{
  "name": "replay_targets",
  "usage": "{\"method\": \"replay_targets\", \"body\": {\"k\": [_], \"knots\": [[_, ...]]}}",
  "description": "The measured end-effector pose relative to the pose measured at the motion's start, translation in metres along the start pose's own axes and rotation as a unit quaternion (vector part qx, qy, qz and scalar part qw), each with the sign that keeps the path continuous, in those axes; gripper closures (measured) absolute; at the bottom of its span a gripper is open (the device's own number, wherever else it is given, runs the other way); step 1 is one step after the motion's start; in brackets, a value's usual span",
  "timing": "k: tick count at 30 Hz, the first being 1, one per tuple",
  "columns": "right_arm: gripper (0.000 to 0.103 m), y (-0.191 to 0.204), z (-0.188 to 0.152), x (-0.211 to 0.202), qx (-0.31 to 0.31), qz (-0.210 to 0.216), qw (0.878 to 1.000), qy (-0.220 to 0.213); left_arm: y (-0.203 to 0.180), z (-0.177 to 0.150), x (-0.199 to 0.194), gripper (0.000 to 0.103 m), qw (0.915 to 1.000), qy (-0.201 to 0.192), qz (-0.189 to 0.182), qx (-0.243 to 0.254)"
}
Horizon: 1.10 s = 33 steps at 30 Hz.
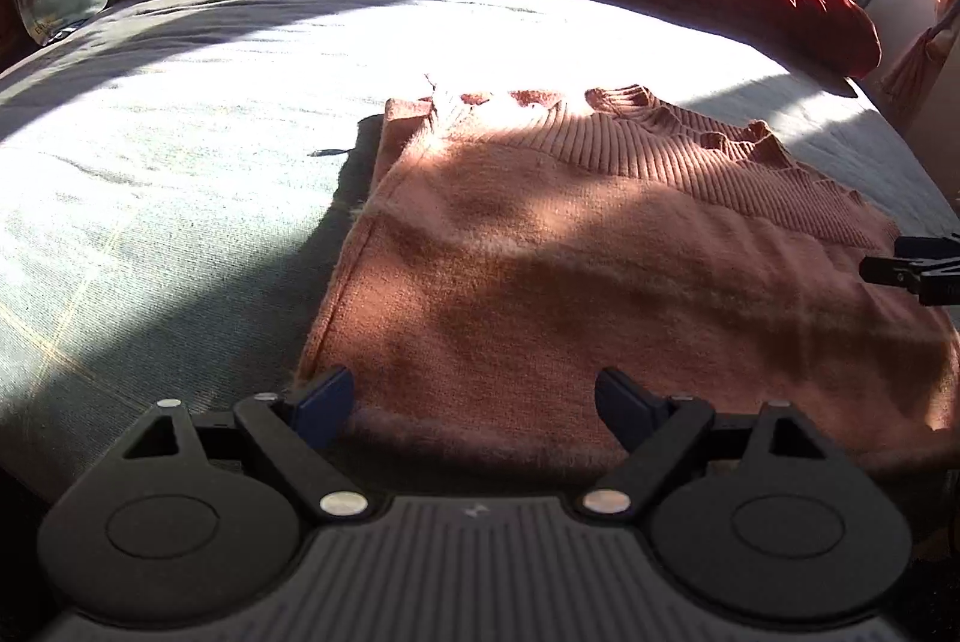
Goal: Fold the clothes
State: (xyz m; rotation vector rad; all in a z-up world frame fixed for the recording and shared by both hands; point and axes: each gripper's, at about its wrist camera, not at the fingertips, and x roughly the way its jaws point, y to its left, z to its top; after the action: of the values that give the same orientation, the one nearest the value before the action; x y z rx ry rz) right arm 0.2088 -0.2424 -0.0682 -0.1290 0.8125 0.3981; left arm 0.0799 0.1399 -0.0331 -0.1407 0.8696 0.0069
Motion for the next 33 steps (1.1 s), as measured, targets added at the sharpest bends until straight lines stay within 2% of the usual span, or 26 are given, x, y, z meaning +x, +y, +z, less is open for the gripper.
{"method": "replay_targets", "body": {"k": [2, 5, 8, 10, 12, 16, 20, 28, 33], "knots": [[0.0, -0.001, 0.0, -0.001, 0.004, -0.001, 1.0, 0.001, 0.011, 0.015, -0.004, 0.015, 0.9996, -0.023, -0.011, -0.014], [0.0, -0.001, 0.003, -0.003, 0.018, 0.003, 1.0, -0.003, 0.034, 0.035, 0.004, 0.015, 0.9987, -0.024, -0.03, -0.035], [0.0, 0.001, 0.008, -0.005, 0.037, 0.01, 0.999, -0.01, 0.061, 0.051, 0.025, 0.017, 0.9949, -0.001, -0.08, -0.061], [0.0, 0.003, 0.01, -0.006, 0.047, 0.009, 0.999, -0.012, 0.08, 0.06, 0.045, 0.019, 0.9874, 0.031, -0.124, -0.093], [0.0, 0.007, 0.013, -0.006, 0.057, 0.004, 0.998, -0.012, 0.097, 0.068, 0.067, 0.024, 0.9758, 0.067, -0.168, -0.124], [0.0, 0.014, 0.015, -0.004, 0.085, -0.005, 0.996, -0.01, 0.118, 0.076, 0.108, 0.027, 0.9528, 0.131, -0.224, -0.157], [0.0, 0.022, 0.016, -0.001, 0.097, -0.019, 0.995, -0.002, 0.126, 0.085, 0.136, 0.027, 0.9353, 0.16, -0.27, -0.164], [0.0, 0.031, 0.024, 0.004, 0.108, -0.044, 0.993, 0.001, 0.11, 0.114, 0.182, 0.027, 0.9203, 0.175, -0.322, -0.138], [0.0, 0.038, 0.028, 0.011, 0.111, -0.043, 0.993, 0.004, 0.11, 0.101, 0.175, 0.028, 0.9023, 0.203, -0.356, -0.133]]}}
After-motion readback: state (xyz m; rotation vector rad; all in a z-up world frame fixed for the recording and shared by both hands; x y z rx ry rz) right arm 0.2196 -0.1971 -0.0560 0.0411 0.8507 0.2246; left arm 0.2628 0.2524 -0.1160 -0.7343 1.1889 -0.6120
